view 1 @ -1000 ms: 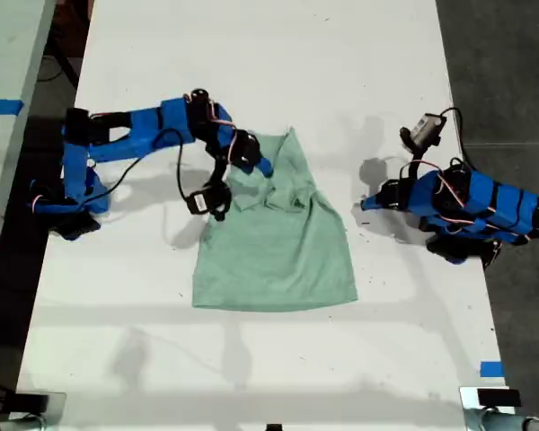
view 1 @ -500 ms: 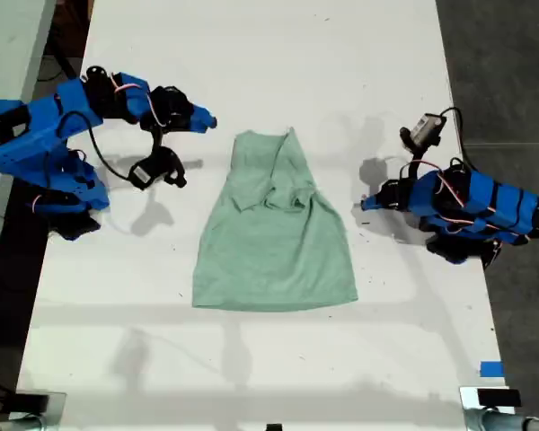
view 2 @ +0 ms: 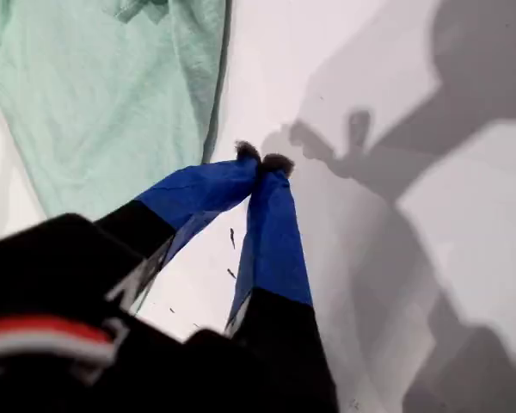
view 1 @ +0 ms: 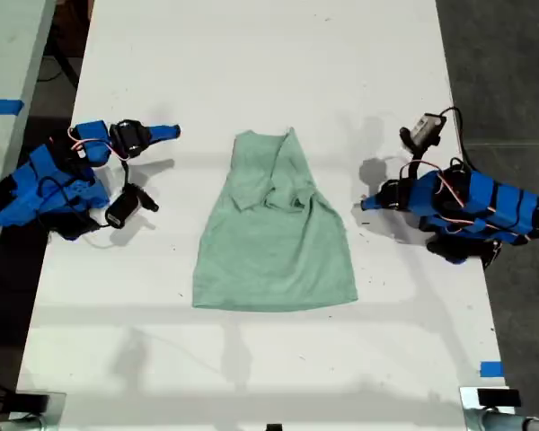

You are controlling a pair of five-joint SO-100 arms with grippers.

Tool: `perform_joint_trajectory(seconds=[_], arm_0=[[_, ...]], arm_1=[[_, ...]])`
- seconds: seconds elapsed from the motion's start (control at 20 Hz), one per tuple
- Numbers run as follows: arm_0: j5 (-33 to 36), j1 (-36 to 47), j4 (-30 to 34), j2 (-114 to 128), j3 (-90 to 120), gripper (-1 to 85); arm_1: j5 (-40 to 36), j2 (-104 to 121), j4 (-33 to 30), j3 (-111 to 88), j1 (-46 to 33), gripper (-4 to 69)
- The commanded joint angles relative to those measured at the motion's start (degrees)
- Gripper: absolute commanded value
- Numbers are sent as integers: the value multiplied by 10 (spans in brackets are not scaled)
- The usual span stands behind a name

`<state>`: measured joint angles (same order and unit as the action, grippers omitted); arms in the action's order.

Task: Fold t shirt

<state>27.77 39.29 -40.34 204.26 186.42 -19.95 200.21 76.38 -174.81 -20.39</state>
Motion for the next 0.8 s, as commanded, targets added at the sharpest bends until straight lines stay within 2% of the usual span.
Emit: perform_joint_trajectory(seconds=[0.0, 0.3, 0.75], arm_0=[[0, -3, 1, 18, 25, -2], [-8, -9, 1, 18, 25, -2], [-18, -1, -9, 18, 25, -2]], arm_1=[[6, 8, 7, -28, 0, 12], [8, 8, 26, -20, -26, 11], [31, 8, 22, -22, -17, 10]])
